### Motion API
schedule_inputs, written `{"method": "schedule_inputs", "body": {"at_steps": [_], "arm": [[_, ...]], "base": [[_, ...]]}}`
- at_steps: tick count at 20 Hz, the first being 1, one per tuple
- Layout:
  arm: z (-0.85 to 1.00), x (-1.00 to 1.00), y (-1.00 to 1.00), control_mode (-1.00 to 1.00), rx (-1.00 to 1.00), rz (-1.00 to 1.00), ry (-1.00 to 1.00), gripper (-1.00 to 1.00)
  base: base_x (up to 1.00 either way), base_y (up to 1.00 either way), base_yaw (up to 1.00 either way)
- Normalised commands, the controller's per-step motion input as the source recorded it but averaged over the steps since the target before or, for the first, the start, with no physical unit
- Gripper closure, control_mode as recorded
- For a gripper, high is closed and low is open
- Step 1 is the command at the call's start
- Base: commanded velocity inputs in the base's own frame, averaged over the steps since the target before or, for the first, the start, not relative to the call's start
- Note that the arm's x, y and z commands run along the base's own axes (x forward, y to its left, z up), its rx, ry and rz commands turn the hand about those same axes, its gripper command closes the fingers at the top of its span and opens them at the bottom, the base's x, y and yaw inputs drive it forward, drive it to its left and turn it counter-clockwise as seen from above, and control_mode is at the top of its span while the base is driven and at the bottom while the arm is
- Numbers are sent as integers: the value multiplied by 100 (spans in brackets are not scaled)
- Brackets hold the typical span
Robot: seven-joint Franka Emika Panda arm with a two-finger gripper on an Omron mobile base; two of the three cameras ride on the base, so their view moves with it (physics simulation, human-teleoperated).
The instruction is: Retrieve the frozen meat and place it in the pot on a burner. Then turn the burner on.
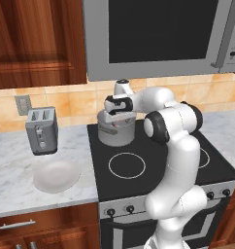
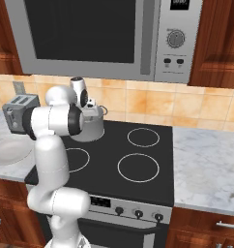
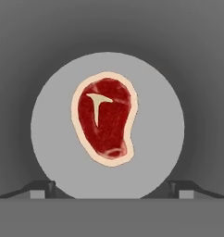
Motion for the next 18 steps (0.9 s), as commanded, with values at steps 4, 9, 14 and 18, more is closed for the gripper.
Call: {"method": "schedule_inputs", "body": {"at_steps": [4,9,14,18], "arm": [[6,0,0,-100,-1,0,0,-100],[13,-1,0,-100,0,1,-18,-100],[0,-3,0,-100,0,0,-31,-100],[0,0,0,-100,0,0,-23,-100]], "base": [[0,0,0],[0,0,0],[0,0,0],[0,0,0]]}}
